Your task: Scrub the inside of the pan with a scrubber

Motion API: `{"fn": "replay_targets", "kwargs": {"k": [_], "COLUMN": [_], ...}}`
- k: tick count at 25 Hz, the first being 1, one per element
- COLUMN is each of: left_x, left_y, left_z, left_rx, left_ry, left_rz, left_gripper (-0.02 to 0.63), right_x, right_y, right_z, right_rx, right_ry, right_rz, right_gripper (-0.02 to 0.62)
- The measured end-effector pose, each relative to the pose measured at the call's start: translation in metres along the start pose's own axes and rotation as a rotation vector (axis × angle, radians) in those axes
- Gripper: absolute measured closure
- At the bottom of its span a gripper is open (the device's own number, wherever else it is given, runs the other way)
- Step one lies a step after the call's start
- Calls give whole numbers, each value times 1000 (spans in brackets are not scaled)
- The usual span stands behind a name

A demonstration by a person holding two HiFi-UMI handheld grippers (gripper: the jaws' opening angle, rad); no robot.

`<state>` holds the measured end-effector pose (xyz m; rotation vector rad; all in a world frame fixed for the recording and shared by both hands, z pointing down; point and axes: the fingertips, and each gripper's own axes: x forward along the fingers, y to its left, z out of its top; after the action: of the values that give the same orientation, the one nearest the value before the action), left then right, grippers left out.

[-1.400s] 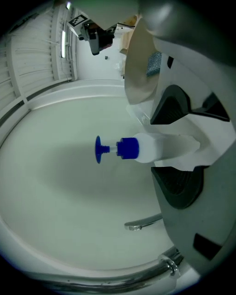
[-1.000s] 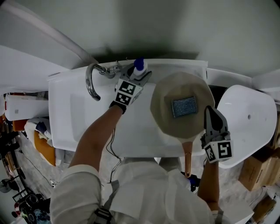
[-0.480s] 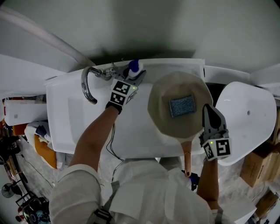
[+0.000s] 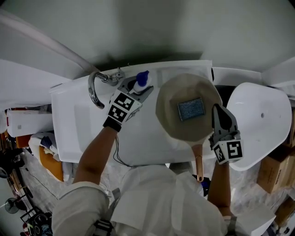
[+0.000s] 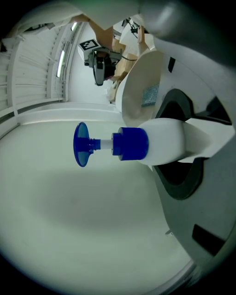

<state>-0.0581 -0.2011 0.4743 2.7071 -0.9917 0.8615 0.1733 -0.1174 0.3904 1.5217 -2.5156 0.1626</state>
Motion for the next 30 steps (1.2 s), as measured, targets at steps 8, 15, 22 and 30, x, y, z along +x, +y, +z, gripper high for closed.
{"fn": "replay_targets", "kwargs": {"k": [8,15,22,30], "left_x": [-16,-14,-5,-4], "left_y": [-41,-64,-89,-109], "left_z": [-1,-8,-15,-25], "left_rx": [32,139,204,266], "left_ry": [205,423,544,646], "left_rz": [-149,-236,-337,-410], "left_gripper": [402,402,402,402], "right_x": [-16,-21,-24,-28], "right_y": [4,7,6,6], "right_z": [4,7,5,-2], "right_rx": [20,38,57,70], "right_ry": [-17,-35,-41,-34], "right_rz": [-27,-40,-56,-66], "right_gripper": [586,586,586,586]}}
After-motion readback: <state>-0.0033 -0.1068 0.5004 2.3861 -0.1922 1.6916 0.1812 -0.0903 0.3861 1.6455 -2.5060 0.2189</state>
